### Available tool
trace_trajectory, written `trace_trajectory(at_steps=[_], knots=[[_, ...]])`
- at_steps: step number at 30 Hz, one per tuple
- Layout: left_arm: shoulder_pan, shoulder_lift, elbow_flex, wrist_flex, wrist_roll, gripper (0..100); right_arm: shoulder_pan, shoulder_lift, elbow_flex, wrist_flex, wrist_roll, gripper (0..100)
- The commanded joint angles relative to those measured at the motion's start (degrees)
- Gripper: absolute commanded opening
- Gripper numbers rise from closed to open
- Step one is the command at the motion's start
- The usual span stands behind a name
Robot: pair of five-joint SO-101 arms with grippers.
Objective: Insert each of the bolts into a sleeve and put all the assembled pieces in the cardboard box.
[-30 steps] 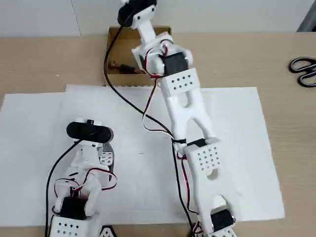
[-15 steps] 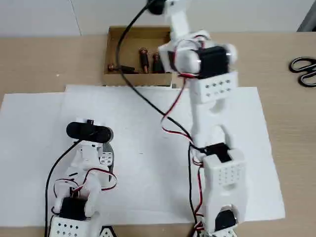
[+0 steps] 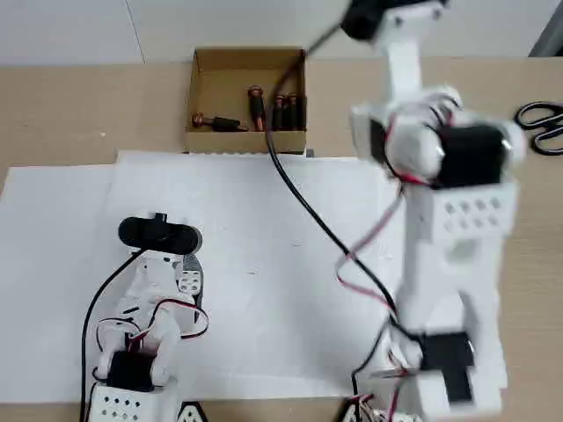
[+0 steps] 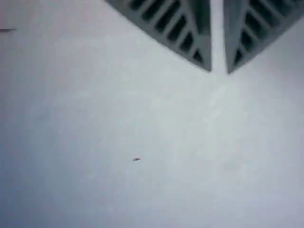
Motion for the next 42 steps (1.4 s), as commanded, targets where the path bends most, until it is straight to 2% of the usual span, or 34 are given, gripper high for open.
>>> trace_trajectory(at_steps=[1, 5, 13, 19, 29, 42], knots=[[-0.4, -0.5, -0.3, -1.1, -0.3, 1, 3.0, -12.7, 14.4, -0.8, -0.8, 0.4], [-0.4, -0.5, -0.3, -1.1, -0.3, 1, 5.7, -23.1, 30.3, -5.3, -1.4, 0.4], [-0.4, -0.5, -0.3, -1.1, -0.3, 1, 6.5, -45.1, 70.8, -27.6, -2.9, 0.4], [-0.4, -0.5, -0.3, -1.1, -0.3, 1, 6.5, -56.2, 92.1, -36.3, -2.9, 0.4], [-0.4, -0.5, -0.3, -1.1, -0.3, 1, 6.4, -64.8, 110.5, -46.9, -2.9, 0.4], [-0.4, -0.5, -0.3, -1.1, -0.3, 1, 6.3, -79.0, 125.2, -48.0, -2.8, 0.4]])
